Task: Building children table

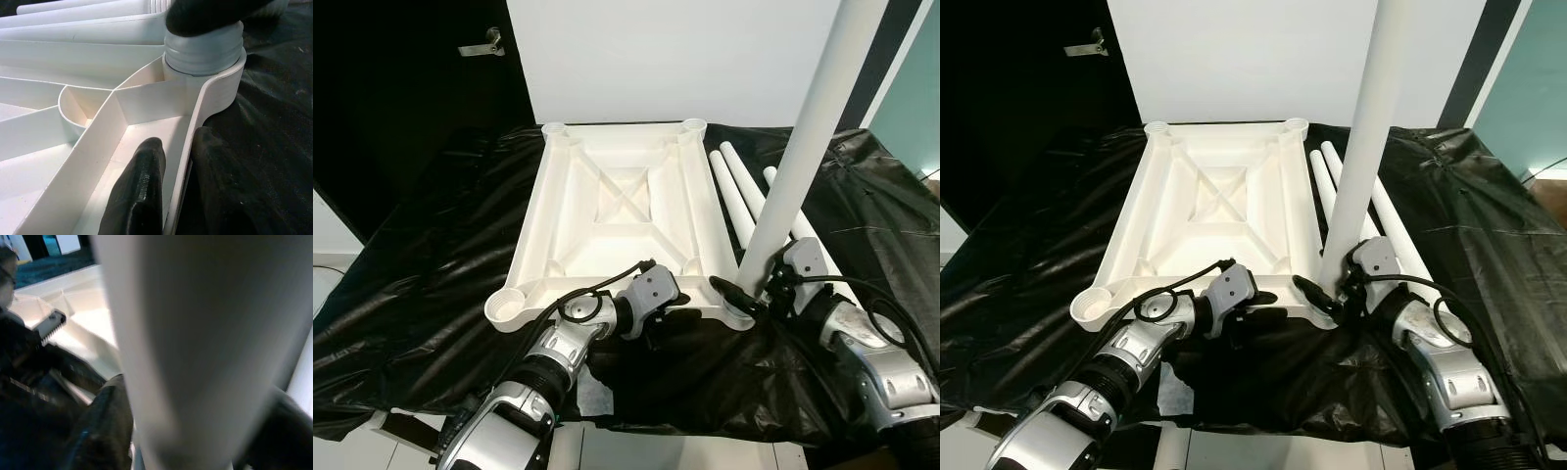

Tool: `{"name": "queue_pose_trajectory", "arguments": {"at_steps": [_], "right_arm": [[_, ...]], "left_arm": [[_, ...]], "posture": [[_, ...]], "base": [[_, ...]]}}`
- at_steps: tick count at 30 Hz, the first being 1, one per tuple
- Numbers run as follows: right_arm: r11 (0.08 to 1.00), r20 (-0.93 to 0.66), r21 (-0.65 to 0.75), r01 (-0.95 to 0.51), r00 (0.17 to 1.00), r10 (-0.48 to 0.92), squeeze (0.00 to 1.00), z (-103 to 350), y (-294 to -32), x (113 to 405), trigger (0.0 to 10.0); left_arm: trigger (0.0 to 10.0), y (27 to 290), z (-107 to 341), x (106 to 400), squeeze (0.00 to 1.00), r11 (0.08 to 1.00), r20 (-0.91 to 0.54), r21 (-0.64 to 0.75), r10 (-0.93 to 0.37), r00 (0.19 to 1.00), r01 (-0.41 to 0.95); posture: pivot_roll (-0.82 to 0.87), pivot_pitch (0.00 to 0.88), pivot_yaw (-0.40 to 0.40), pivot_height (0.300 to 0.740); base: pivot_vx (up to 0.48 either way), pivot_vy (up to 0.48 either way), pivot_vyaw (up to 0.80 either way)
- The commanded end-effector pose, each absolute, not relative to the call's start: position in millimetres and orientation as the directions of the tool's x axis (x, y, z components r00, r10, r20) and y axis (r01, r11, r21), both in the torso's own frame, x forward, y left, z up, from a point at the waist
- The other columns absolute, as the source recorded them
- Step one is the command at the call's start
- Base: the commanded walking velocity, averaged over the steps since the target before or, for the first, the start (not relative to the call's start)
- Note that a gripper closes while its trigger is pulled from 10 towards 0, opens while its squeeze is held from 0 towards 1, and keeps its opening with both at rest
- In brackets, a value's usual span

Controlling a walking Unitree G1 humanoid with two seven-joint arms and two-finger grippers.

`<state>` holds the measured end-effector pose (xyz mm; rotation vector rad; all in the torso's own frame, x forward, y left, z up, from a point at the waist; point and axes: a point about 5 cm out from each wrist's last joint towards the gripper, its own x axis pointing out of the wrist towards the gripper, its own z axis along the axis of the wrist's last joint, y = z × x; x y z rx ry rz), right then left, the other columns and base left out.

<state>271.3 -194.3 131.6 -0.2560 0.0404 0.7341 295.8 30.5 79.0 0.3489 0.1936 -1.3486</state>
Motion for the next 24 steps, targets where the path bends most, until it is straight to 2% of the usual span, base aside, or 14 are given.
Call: {"name": "queue_pose_trajectory", "arguments": {"at_steps": [1,7,11,14,17,19,20,21,24], "right_arm": [[0.698,-0.173,-0.162,-0.697,0.717,0.675,0.0,121,-196,268,0.0],[0.75,-0.186,-0.077,-0.657,0.748,0.637,0.0,104,-199,265,0.0],[0.791,-0.144,-0.035,-0.611,0.786,0.601,0.0,93,-181,260,0.0],[0.837,-0.084,-0.002,-0.547,0.834,0.545,0.0,85,-157,253,0.0],[0.942,-0.046,-0.029,-0.335,0.942,0.333,0.0,80,-147,255,0.0],[0.982,-0.083,-0.15,-0.116,0.991,0.105,0.0,76,-158,259,0.0],[0.982,-0.083,-0.15,-0.116,0.991,0.105,0.0,76,-158,259,0.0],[0.982,-0.098,-0.183,-0.043,0.995,0.025,0.0,75,-162,260,0.0],[0.985,-0.097,-0.173,-0.028,0.995,0.011,0.0,76,-164,260,0.0]], "left_arm": [[10.0,36,39,272,0.0,0.122,-0.465,-0.017,-0.88,0.1,0.992],[10.0,41,38,273,0.0,0.129,-0.471,-0.014,-0.875,0.107,0.992],[10.0,42,39,275,0.0,0.129,-0.477,-0.009,-0.872,0.109,0.992],[10.0,41,41,276,0.0,0.122,-0.478,-0.005,-0.872,0.105,0.992],[10.0,40,41,276,0.0,0.114,-0.479,-0.001,-0.872,0.1,0.993],[10.0,41,42,276,0.0,0.11,-0.481,0.003,-0.871,0.098,0.994],[10.0,41,42,276,0.0,0.11,-0.481,0.003,-0.871,0.098,0.994],[10.0,43,43,277,0.0,0.105,-0.485,0.004,-0.869,0.094,0.994],[10.0,47,42,278,0.0,0.105,-0.499,0.009,-0.862,0.095,0.994]], "posture": [[-0.09,0.0,-0.028,0.74],[-0.08,0.0,-0.023,0.74],[-0.08,0.0,-0.017,0.74],[-0.08,0.0,-0.01,0.74],[-0.07,0.0,-0.003,0.74],[-0.06,0.0,0.016,0.74],[-0.06,0.0,0.016,0.74],[-0.06,0.0,0.018,0.74],[-0.06,0.0,0.019,0.74]], "base": [[0.0,0.0,0.0],[0.0,0.0,0.0],[0.0,0.0,0.0],[0.0,0.0,0.0],[0.0,0.0,0.0],[0.0,0.0,0.0],[0.0,0.0,0.0],[0.0,0.0,0.0],[0.0,0.0,0.0]]}}
